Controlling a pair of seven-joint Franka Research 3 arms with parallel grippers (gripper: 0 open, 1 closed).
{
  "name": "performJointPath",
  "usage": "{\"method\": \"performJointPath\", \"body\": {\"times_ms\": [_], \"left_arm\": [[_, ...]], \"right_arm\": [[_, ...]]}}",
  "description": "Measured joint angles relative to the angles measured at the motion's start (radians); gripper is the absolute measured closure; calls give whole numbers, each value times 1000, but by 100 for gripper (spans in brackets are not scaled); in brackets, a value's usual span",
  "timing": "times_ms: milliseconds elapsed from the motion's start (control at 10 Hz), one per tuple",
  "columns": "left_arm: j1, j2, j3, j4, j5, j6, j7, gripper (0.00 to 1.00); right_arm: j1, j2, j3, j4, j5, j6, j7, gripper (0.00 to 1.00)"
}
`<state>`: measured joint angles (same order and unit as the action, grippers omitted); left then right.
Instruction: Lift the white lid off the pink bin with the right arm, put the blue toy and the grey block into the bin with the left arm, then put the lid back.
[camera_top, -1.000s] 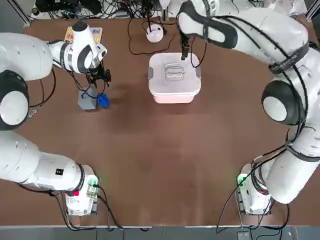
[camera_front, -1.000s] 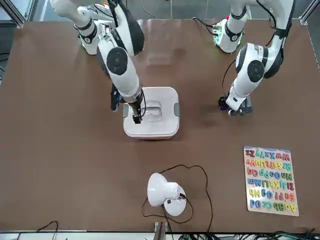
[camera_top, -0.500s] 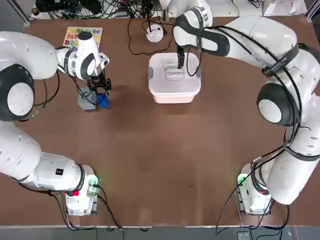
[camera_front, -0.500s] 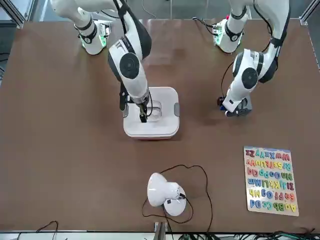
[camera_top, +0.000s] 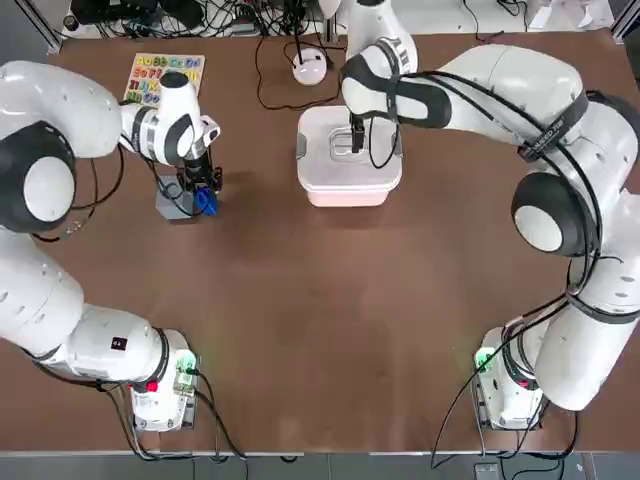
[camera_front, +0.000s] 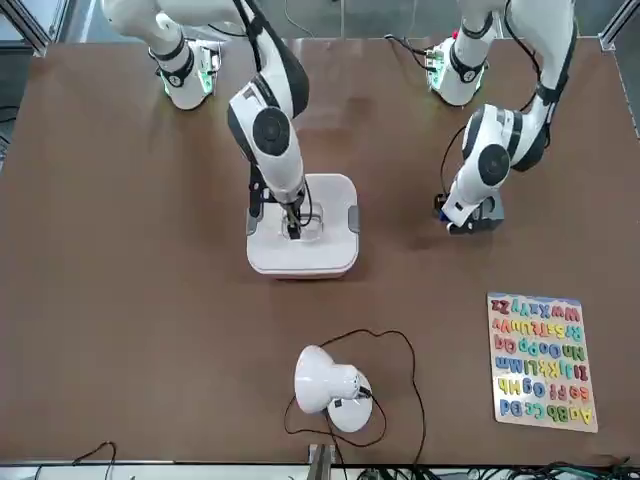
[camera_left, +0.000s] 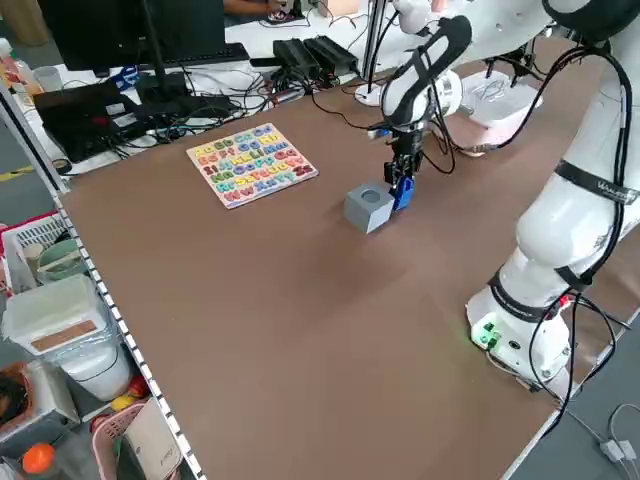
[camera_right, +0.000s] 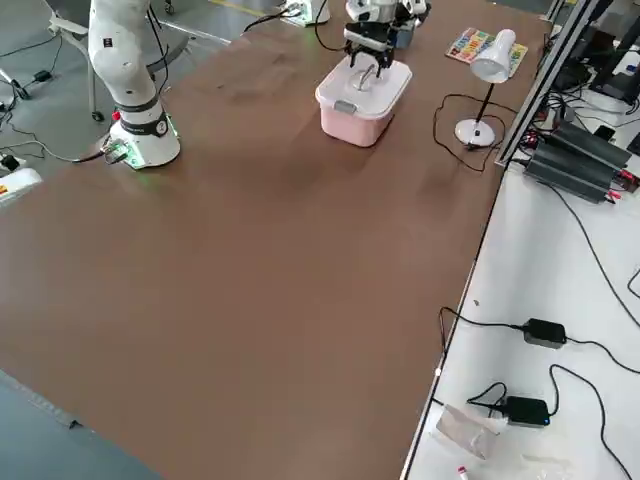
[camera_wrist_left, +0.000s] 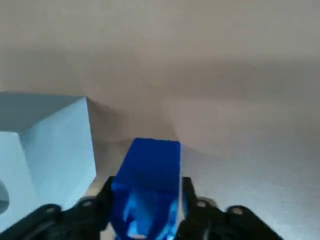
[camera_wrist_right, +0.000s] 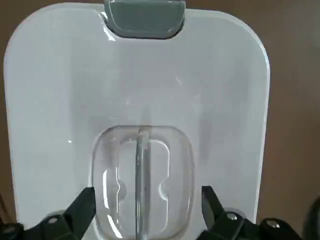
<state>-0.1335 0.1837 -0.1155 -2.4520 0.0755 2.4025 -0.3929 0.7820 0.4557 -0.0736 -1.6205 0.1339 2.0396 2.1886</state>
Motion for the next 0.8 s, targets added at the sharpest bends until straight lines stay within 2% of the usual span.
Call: {"method": "performJointPath", "body": {"times_ms": [100,200,400,600,700,800], "left_arm": [[2,-1,0,2,0,1,0,49],[7,-1,1,4,0,1,0,49],[17,-6,2,52,0,-40,-3,49],[29,-16,3,172,0,-140,-6,49],[31,-18,5,220,-10,-166,-13,49],[32,-20,7,263,-24,-192,-27,49]], "right_arm": [[0,1,-1,-2,0,1,1,22],[0,1,-1,-5,0,7,1,26],[6,1,-1,-15,0,29,1,57],[22,1,-1,-18,-1,33,3,88],[23,1,-7,-17,-2,44,5,93],[23,2,-9,-17,-1,46,9,93]]}}
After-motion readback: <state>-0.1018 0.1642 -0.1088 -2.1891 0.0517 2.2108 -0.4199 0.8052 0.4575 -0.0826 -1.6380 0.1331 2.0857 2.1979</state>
